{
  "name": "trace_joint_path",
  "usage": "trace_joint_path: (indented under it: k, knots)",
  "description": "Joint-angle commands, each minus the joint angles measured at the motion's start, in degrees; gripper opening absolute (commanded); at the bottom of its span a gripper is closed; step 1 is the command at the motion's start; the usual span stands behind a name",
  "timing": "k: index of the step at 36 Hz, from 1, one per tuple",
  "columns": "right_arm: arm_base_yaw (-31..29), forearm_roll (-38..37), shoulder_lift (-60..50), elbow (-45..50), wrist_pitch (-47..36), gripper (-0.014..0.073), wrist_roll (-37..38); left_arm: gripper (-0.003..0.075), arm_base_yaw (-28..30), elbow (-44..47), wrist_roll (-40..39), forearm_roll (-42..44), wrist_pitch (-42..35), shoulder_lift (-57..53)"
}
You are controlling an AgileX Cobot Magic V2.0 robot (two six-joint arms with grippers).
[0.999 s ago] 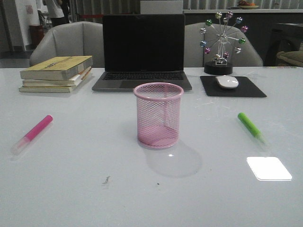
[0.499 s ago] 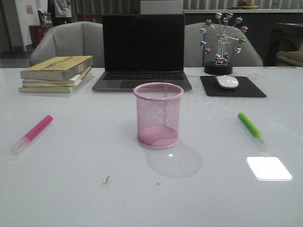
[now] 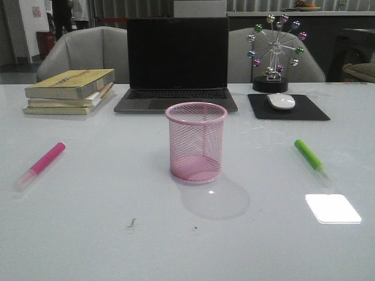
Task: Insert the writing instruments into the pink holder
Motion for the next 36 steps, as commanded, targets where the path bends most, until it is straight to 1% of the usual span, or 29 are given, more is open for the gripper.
trace_joint_path:
  k: [1,5,9,13,17,20,22,26,31,36]
  knots:
    - [-0.3,-0.9,-0.9,0.1,-5.9,0.0049,-0.4,0.0092,-0.4,0.3,-0.6,-0.5,-6.8,-1.1]
    - [-0.3,-0.8,-0.9,0.1,-9.2,0.0049,-0.4,0.0092,-0.4,0.2,-0.6,-0.5,-12.8,-1.1]
    - [-0.3,-0.8,-0.9,0.1,-16.3,0.0049,-0.4,0.0092,-0.4,0.1,-0.6,-0.5,-19.0,-1.1]
    - [-0.3,-0.8,-0.9,-0.9,-21.6,0.0049,-0.1,0.0092,-0.4,-1.8,-1.0,-0.5,-19.4,-1.1]
    - [-0.3,-0.8,-0.9,-6.5,-19.4,0.0049,0.0,0.0092,-0.4,-6.7,-1.8,-0.5,-17.7,-0.9]
    - [-0.3,-0.9,-0.5,-13.4,-14.0,0.0049,0.0,0.0092,-0.4,-12.2,-1.8,0.1,-11.7,-0.5]
    - [-0.3,-0.9,0.5,-17.1,-10.0,0.0049,0.0,0.0092,-0.4,-14.9,-1.8,0.1,-9.1,0.5]
    - [-0.3,-0.9,4.3,-24.0,-5.5,0.0049,0.0,0.0092,-0.4,-19.5,-1.8,0.1,-7.6,3.6]
    - [-0.3,-0.9,11.1,-31.0,-5.4,0.0049,0.0,0.0092,-0.4,-24.7,-1.8,0.1,-7.6,9.2]
    - [-0.3,-0.9,20.8,-38.6,-5.7,0.0049,0.0,0.0092,-0.4,-32.3,-1.8,0.1,-7.6,17.9]
